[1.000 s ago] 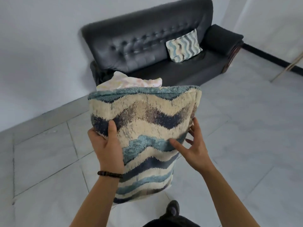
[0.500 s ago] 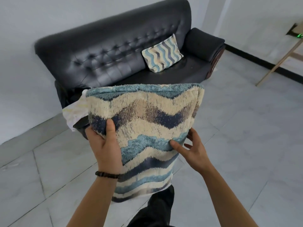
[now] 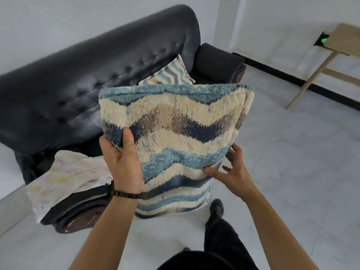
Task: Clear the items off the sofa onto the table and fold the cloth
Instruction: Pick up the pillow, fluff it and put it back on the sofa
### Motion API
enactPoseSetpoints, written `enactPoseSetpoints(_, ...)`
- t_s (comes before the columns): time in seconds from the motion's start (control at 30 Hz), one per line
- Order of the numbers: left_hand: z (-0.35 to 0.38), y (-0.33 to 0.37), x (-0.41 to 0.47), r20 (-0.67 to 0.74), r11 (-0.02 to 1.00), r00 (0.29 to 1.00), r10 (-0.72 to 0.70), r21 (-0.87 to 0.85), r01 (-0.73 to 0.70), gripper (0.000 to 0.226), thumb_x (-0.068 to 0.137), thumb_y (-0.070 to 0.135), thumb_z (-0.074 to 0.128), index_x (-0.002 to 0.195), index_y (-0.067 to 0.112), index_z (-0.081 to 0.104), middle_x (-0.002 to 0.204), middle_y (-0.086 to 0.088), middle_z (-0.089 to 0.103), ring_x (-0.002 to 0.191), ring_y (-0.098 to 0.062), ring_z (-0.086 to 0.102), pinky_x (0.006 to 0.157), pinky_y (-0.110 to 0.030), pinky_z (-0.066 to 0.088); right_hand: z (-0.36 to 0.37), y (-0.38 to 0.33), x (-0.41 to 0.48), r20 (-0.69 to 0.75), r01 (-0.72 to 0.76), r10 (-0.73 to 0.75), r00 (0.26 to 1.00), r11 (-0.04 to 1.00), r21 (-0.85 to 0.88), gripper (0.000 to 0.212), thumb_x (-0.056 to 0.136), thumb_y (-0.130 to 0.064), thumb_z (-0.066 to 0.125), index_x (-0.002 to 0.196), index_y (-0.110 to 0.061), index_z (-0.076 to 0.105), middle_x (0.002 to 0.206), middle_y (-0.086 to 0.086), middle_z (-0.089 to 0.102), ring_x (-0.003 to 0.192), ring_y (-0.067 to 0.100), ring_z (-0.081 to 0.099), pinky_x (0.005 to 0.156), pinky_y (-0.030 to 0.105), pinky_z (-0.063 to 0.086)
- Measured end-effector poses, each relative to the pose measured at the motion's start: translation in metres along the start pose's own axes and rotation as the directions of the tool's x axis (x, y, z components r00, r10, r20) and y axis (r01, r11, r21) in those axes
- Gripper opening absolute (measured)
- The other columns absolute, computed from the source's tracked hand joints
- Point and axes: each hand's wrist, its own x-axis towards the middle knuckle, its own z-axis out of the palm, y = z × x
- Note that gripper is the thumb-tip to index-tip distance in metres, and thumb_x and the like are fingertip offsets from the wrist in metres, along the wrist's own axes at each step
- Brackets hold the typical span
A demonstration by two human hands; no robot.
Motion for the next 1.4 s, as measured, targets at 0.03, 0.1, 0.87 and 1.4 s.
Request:
enactPoseSetpoints(0.03, 0.015, -0.009, 0.016, -0.003, 1.000, 1.000, -0.012, -0.014, 0.012, 0.014, 0.099, 0.018, 0.053, 0.109, 0.027, 0.049, 0.106, 0.016, 0.059, 0.097, 0.005, 0.058, 0.086, -0.016, 0.043, -0.002, 0.004, 0.025, 0.037, -0.028, 0.027, 0.999, 0.999, 0.039, 0.109, 0.063, -0.047, 0.085, 0.148, -0.037, 0.017, 0.144, -0.015, 0.042, 0.133, 0.006, 0.042, 0.099, 0.034, 0.045)
enactPoseSetpoints(0.1, 0.044, -0.026, 0.051, -0.015, 0.998, 0.999, -0.048, -0.030, 0.047, 0.016, 0.100, 0.016, 0.052, 0.111, 0.026, 0.050, 0.109, 0.015, 0.060, 0.100, 0.003, 0.060, 0.089, -0.017, 0.044, -0.003, 0.007, 0.077, 0.095, -0.091, 0.080, 0.992, 0.990, 0.111, 0.099, 0.066, -0.043, 0.084, 0.146, -0.038, 0.026, 0.137, -0.017, 0.049, 0.127, 0.001, 0.048, 0.090, 0.021, 0.049)
enactPoseSetpoints(0.87, -0.035, -0.236, 0.379, -0.484, 0.840, 0.715, -0.504, -0.082, 0.537, 0.091, 0.075, 0.060, 0.072, 0.146, 0.047, 0.016, 0.144, 0.012, 0.046, 0.128, -0.009, 0.051, 0.106, -0.048, 0.043, 0.260, -0.095, 0.526, 0.386, 0.151, 0.003, 0.922, 0.917, -0.369, 0.034, 0.085, -0.036, 0.076, 0.100, -0.015, 0.053, 0.085, 0.004, 0.056, 0.068, 0.007, 0.052, 0.057, 0.020, 0.040)
enactPoseSetpoints(1.4, -0.086, -0.526, 0.476, -0.264, 0.371, 0.938, -0.225, 0.867, 0.333, 0.085, 0.090, 0.046, 0.061, 0.155, 0.021, 0.013, 0.159, -0.022, 0.004, 0.148, -0.037, 0.005, 0.116, -0.047, 0.013, 0.513, 0.104, 0.696, 0.843, 0.788, 0.080, 0.532, 0.318, -0.527, 0.069, 0.096, -0.003, 0.051, 0.157, -0.016, 0.021, 0.161, 0.005, 0.027, 0.151, 0.025, 0.018, 0.122, 0.044, 0.010)
